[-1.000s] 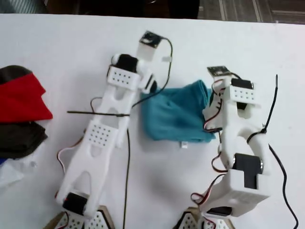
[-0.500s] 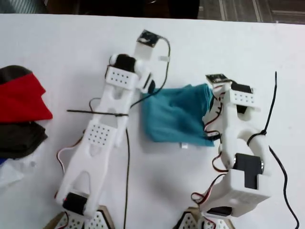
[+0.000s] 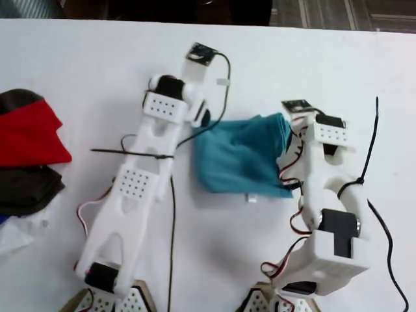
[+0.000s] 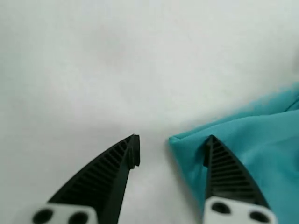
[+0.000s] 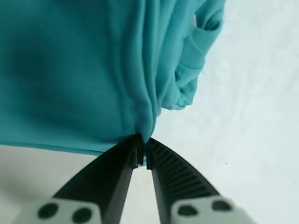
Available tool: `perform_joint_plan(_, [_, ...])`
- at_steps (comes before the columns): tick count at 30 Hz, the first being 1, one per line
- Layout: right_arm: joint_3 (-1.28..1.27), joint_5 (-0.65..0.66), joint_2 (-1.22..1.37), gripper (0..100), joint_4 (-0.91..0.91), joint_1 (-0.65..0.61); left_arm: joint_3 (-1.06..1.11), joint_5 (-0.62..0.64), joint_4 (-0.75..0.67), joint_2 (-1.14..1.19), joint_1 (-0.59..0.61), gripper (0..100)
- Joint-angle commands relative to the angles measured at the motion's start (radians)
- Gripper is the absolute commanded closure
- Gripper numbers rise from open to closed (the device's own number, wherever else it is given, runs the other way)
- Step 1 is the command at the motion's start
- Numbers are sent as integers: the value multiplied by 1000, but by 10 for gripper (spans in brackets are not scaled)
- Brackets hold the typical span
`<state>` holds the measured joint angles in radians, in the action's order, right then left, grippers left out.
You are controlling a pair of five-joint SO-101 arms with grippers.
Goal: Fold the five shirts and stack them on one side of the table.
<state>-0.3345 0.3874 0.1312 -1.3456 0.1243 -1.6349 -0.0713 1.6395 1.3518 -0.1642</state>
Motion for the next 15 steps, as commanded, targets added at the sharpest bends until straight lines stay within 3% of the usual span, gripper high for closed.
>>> perform_joint_plan(1, [5,9,-62,979,7,58,-33,3,-26,-14,38,759])
perform_joint_plan(11, [26,115,-110,973,-39,81,-35,2,-23,-15,37,759])
perform_joint_plan(15, [95,107,-260,900,-77,76,-35,3,-17,-18,35,759])
